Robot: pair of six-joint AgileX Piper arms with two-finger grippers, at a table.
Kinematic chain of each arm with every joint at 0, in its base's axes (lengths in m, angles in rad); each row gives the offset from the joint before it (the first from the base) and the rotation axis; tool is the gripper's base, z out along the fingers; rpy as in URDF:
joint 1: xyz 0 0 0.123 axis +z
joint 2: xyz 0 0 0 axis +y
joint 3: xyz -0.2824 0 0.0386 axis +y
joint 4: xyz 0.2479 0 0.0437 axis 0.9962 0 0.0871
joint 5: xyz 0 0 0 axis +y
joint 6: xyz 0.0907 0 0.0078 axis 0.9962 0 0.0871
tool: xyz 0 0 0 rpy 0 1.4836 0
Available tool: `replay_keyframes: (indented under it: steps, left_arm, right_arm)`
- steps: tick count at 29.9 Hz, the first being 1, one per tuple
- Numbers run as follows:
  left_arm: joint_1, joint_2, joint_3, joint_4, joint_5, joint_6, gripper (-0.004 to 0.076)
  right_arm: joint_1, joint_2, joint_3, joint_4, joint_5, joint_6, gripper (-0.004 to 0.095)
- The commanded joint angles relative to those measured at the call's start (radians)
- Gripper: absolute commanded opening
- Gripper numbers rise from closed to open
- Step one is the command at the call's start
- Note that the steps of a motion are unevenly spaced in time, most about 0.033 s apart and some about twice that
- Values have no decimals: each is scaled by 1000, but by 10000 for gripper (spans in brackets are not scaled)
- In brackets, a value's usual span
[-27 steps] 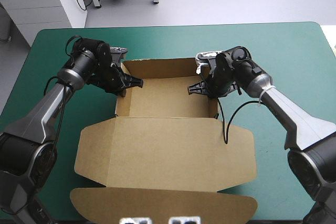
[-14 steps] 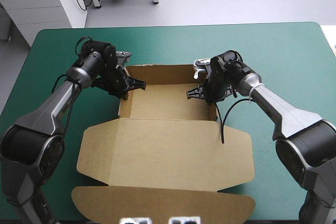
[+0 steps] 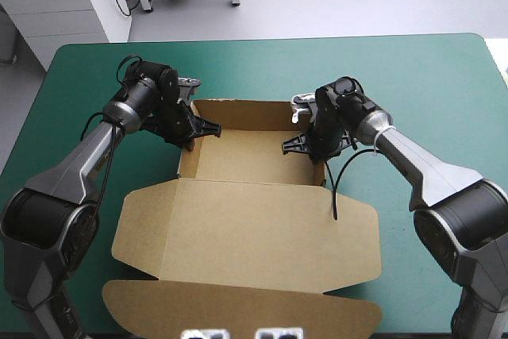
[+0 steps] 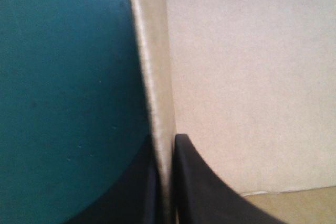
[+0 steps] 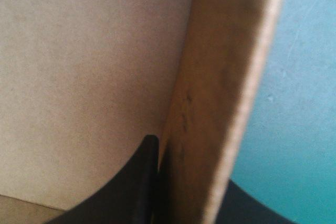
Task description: Fold the box
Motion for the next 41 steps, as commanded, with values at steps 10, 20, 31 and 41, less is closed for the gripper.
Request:
replay_keyframes:
  steps: [10,20,31,41]
  left_arm:
    - [-5,-15,-48,25,48,29,430]
    - [-5,-47,-175,25,48,29,477]
    - [-3,-170,-330,31,48,33,465]
    - [-3,-437,-306,24,49,120,71]
  right_arm:
    - [12,-63,-77,-32,38,-1,486]
    - [12,-84,-264,-81,134,20,486]
    - [12,-214,-300,-83,134,16,486]
    - [12,-302,-298,-129,134,56,485]
